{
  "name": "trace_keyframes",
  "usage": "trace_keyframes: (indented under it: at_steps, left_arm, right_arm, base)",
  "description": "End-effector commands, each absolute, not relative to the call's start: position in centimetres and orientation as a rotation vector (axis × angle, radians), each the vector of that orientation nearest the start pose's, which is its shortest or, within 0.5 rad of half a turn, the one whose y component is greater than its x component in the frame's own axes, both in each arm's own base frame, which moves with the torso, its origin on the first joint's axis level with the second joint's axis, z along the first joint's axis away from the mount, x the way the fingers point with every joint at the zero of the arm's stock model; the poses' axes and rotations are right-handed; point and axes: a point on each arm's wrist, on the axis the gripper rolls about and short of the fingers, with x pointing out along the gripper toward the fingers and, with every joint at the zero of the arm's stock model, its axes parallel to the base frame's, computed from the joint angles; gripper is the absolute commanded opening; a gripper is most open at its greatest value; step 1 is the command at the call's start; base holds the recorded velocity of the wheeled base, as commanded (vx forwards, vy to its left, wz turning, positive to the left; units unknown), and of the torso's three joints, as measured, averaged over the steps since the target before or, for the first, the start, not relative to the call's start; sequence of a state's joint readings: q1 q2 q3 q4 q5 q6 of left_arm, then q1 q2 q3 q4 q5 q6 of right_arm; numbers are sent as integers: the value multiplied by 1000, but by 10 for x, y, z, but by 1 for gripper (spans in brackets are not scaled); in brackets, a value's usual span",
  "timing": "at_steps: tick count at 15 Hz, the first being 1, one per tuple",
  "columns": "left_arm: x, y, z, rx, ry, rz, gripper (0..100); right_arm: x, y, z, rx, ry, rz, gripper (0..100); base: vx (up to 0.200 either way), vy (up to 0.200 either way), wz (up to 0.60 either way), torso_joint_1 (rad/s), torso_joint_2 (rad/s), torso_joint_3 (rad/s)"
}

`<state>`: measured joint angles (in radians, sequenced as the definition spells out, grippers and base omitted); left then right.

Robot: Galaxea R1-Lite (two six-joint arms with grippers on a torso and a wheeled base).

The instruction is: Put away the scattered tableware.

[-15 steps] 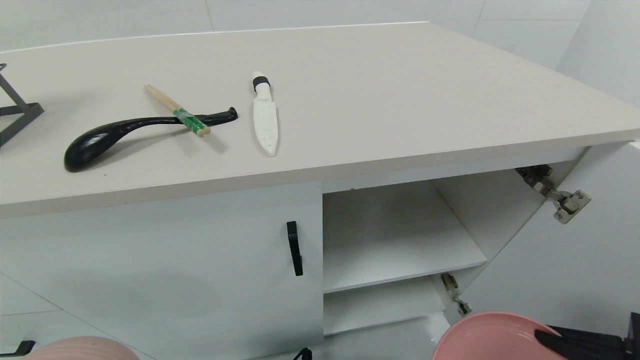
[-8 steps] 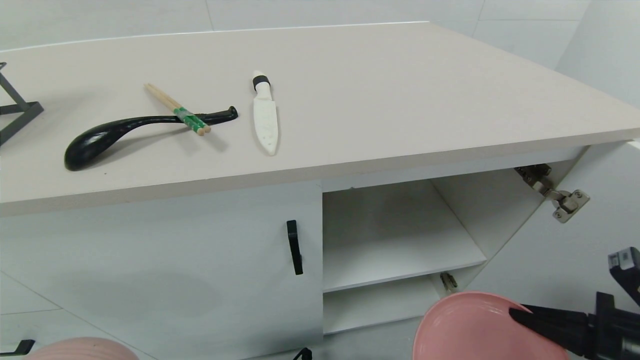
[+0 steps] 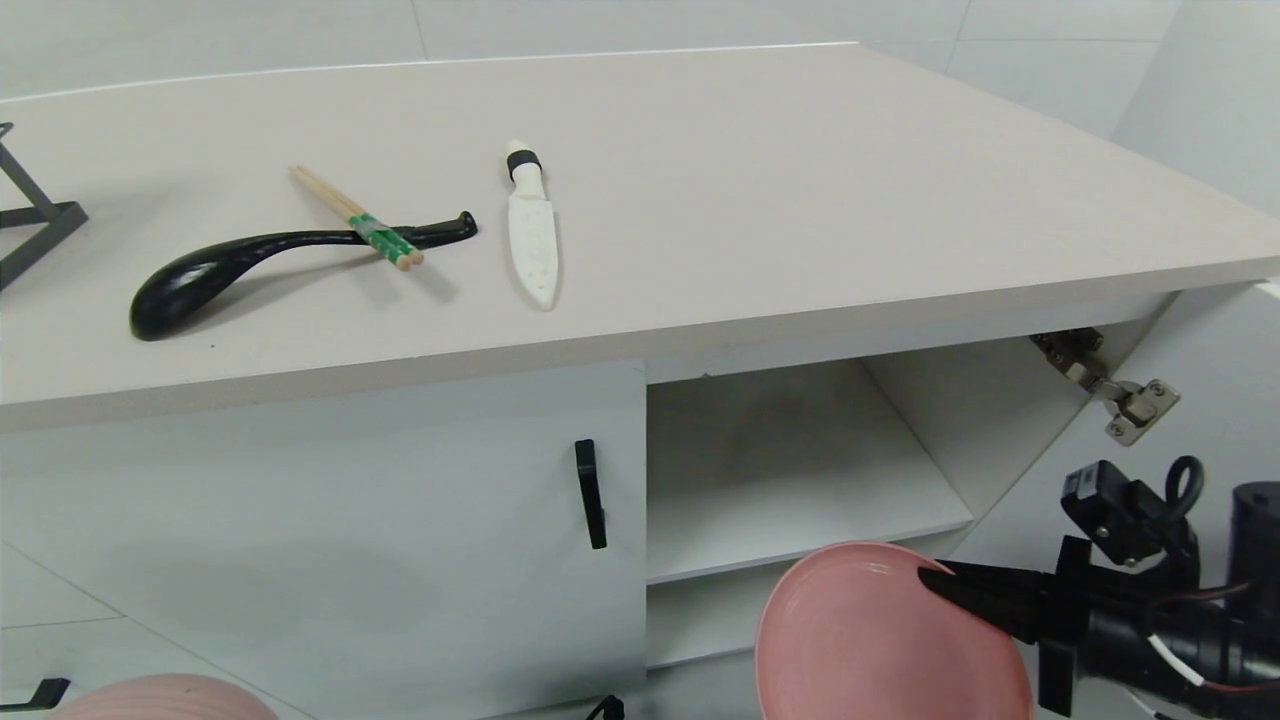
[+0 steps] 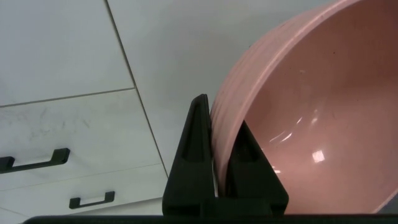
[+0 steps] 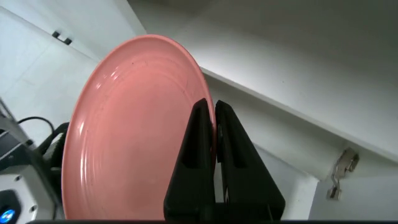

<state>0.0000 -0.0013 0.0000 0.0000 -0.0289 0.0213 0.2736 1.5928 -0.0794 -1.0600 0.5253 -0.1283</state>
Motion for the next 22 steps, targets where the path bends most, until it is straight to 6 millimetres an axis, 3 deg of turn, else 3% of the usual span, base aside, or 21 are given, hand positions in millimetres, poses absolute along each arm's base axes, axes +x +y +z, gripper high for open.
trace_keyframes:
  at_steps: [1, 3, 6, 12, 22]
  left_arm:
    - [-23, -1, 76, 21, -2, -29, 0]
    - [-23, -1, 76, 21, -2, -29, 0]
    - [-23, -1, 76, 20, -2, -29, 0]
    - [-23, -1, 76, 20, -2, -29, 0]
    - [-23, -1, 76, 18, -2, -28, 0]
  right_arm:
    - [184, 67, 61, -56, 497, 820, 0]
    - [197, 70, 50, -54, 496, 779, 0]
    - [218, 76, 60, -32, 420, 752, 0]
    - [226, 83, 60, -22, 415, 748, 0]
    - [283, 98, 34, 71, 363, 668, 0]
  base:
    - [0, 0, 0, 0, 0, 0]
    - [0, 0, 0, 0, 0, 0]
    - [0, 0, 0, 0, 0, 0]
    - [0, 0, 0, 0, 0, 0]
    - [0, 0, 0, 0, 0, 0]
